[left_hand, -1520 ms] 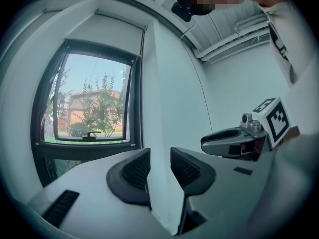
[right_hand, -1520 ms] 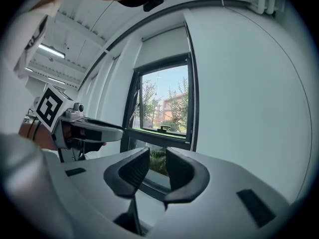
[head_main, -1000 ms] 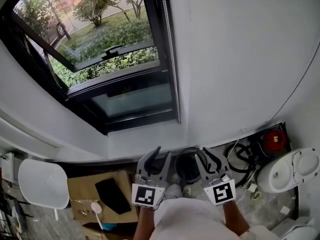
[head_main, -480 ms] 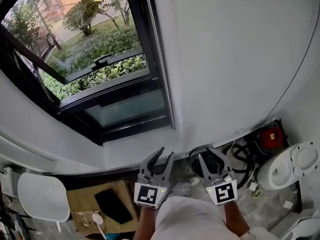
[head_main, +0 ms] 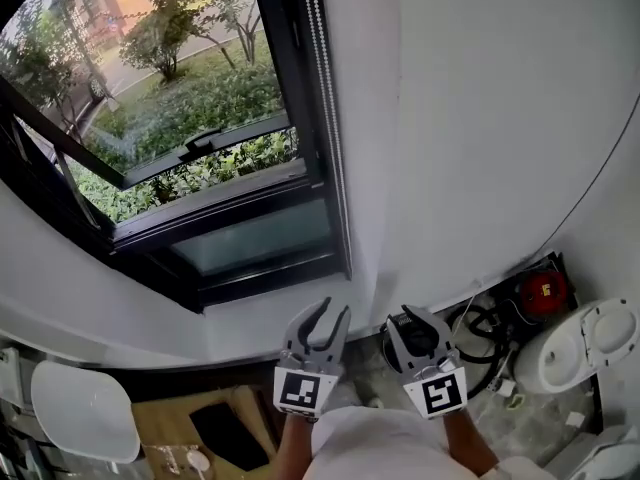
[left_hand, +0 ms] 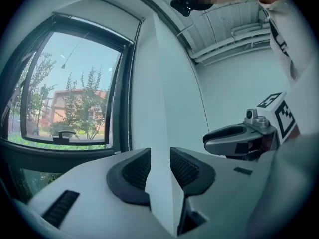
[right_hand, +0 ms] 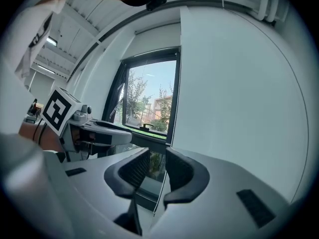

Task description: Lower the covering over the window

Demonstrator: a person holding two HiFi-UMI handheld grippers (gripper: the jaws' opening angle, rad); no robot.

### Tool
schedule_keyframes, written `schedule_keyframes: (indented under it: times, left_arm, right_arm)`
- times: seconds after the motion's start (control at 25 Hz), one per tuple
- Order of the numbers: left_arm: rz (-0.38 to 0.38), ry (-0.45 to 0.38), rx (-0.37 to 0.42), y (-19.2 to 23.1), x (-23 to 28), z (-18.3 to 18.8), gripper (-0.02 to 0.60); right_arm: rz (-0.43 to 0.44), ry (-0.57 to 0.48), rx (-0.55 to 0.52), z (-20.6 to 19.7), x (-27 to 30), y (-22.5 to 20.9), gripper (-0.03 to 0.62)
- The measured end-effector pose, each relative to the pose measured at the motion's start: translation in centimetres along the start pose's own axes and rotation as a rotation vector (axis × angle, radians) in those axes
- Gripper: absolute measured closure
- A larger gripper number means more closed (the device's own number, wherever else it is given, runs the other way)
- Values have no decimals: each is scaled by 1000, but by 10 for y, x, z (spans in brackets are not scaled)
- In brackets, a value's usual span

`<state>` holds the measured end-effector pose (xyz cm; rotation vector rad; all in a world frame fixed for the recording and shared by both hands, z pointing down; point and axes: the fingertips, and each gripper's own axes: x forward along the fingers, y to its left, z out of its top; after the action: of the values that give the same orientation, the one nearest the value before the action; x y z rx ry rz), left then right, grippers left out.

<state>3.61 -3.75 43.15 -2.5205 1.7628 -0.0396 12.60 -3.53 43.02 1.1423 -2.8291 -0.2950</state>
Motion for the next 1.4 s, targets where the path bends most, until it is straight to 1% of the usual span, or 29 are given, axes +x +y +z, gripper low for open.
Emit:
schedule_keyframes:
  times: [0.2, 0.32, 0.52, 0.64, 0.76, 1.0, 1.24, 1.4]
  left_arm:
    - [-41, -14, -2, 40, 26, 2, 443]
    - [-79, -13, -5, 59, 43, -1, 443]
    - [-169, -3, 0, 82, 70, -10, 445]
    - [-224, 10, 11, 92, 89, -16, 445]
    - [-273, 19, 24, 97, 111, -18, 443]
    - [-343, 32, 59, 102, 148, -25, 437]
    - [-379, 35, 75, 101, 177, -29, 441]
    - [-399, 34, 84, 98, 189, -28, 462]
  right_arm:
    - [-5, -25, -1, 13, 49, 10, 485]
    - [-22, -14, -2, 14, 72, 17, 485]
    - [-110, 11, 15, 10, 104, 18, 485]
    - [-190, 35, 33, 4, 120, 11, 485]
    - [-258, 41, 58, 3, 133, 3, 484]
    - [-313, 49, 42, 4, 147, -5, 482]
    - [-349, 74, 31, -3, 145, -9, 480]
    - [-377, 80, 26, -3, 140, -12, 482]
